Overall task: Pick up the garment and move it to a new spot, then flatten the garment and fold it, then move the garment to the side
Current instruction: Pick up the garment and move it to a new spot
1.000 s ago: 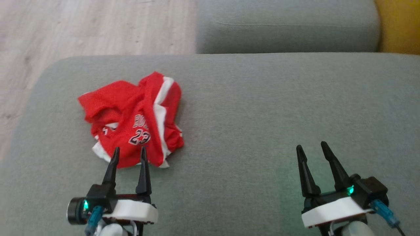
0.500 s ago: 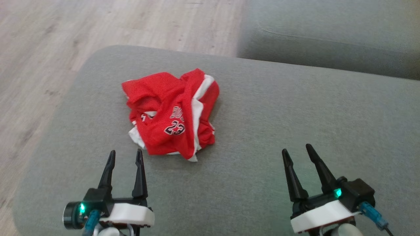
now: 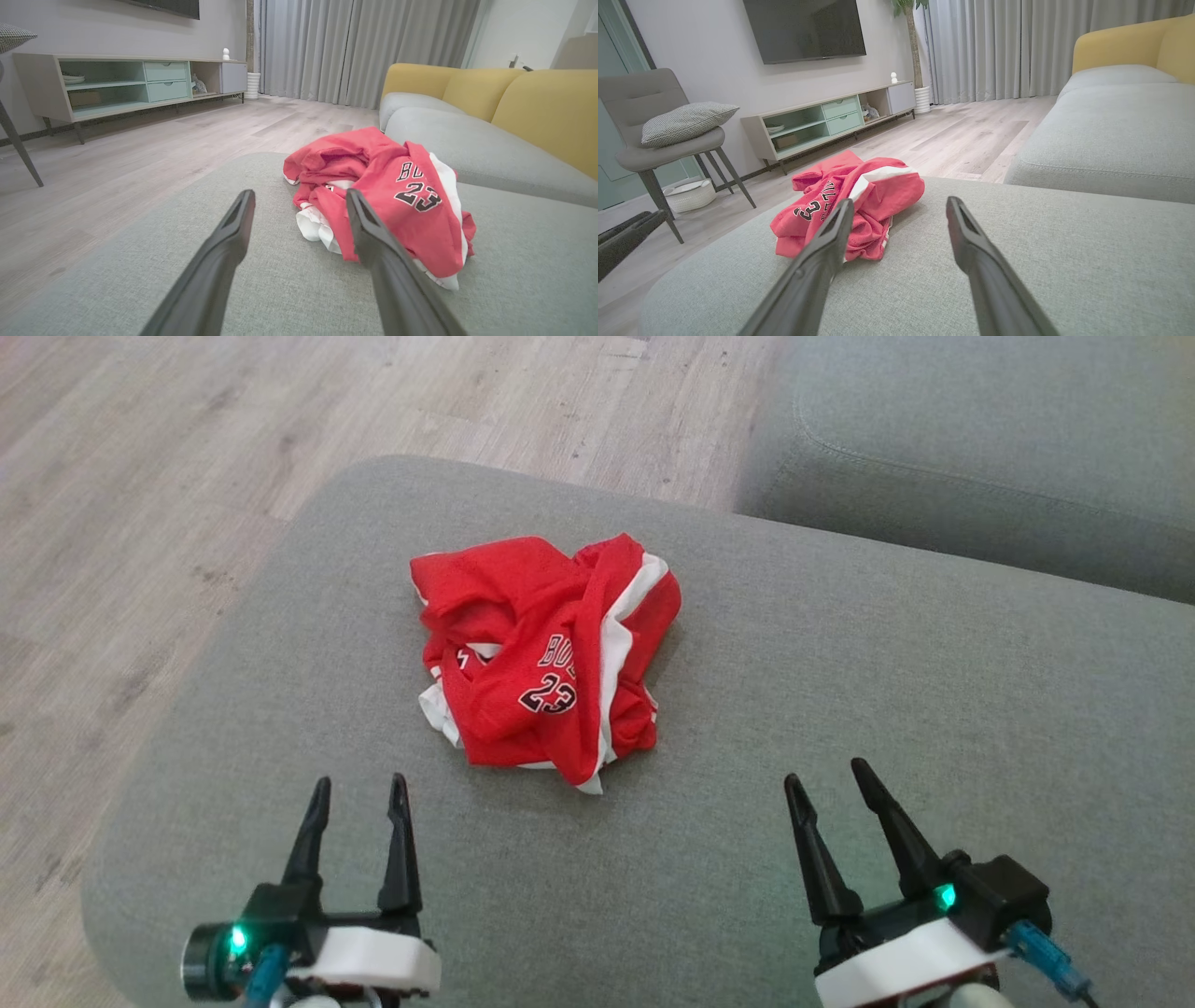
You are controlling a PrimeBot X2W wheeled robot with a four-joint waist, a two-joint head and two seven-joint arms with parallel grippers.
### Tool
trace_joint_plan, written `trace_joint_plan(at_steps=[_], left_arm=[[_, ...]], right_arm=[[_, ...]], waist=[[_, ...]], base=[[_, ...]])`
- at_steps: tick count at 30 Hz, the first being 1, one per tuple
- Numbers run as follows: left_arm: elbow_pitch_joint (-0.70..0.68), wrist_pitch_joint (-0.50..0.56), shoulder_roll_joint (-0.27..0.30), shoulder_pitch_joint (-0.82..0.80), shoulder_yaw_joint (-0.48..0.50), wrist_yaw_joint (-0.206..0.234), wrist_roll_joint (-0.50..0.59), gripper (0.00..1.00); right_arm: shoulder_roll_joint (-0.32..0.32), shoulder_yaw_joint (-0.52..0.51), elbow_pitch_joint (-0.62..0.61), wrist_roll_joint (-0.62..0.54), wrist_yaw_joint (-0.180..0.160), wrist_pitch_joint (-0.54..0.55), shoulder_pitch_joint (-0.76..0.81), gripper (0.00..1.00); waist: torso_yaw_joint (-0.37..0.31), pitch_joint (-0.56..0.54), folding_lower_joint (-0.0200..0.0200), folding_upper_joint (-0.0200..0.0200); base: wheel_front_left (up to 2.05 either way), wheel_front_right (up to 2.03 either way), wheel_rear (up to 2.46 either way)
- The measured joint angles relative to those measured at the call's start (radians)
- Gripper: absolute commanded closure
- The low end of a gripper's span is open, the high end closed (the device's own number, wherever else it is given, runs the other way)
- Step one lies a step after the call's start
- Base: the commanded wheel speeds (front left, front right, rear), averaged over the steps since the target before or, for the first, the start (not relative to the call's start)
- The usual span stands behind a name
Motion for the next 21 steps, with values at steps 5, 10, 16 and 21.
trace_joint_plan(at_steps=[5,10,16,21], left_arm=[[0.063,0.0,0.015,-0.06,-0.044,-0.063,0.042,0.0],[0.143,0.106,0.055,-0.307,-0.124,-0.15,0.083,0.0],[0.254,0.328,0.08,-0.569,-0.21,-0.183,0.016,0.0],[0.333,0.427,0.189,-0.714,-0.357,-0.189,-0.032,0.0]], right_arm=[[0.0,0.002,0.0,-0.004,0.0,0.0,0.001,0.0],[0.0,-0.005,0.0,-0.015,0.0,0.0,-0.024,0.0],[-0.002,-0.004,-0.002,-0.029,0.0,0.0,-0.078,0.0],[-0.003,0.0,-0.002,-0.026,0.0,0.0,-0.12,0.0]], waist=[[-0.016,0.029,0.0,0.0],[-0.049,0.077,0.0001,0.0],[-0.101,0.149,0.0003,0.0],[-0.161,0.2,0.0003,0.0]], base=[[0.0,0.0,0.0],[0.0,0.0,0.0],[0.0,0.0,0.0],[0.0,0.0,0.0]])
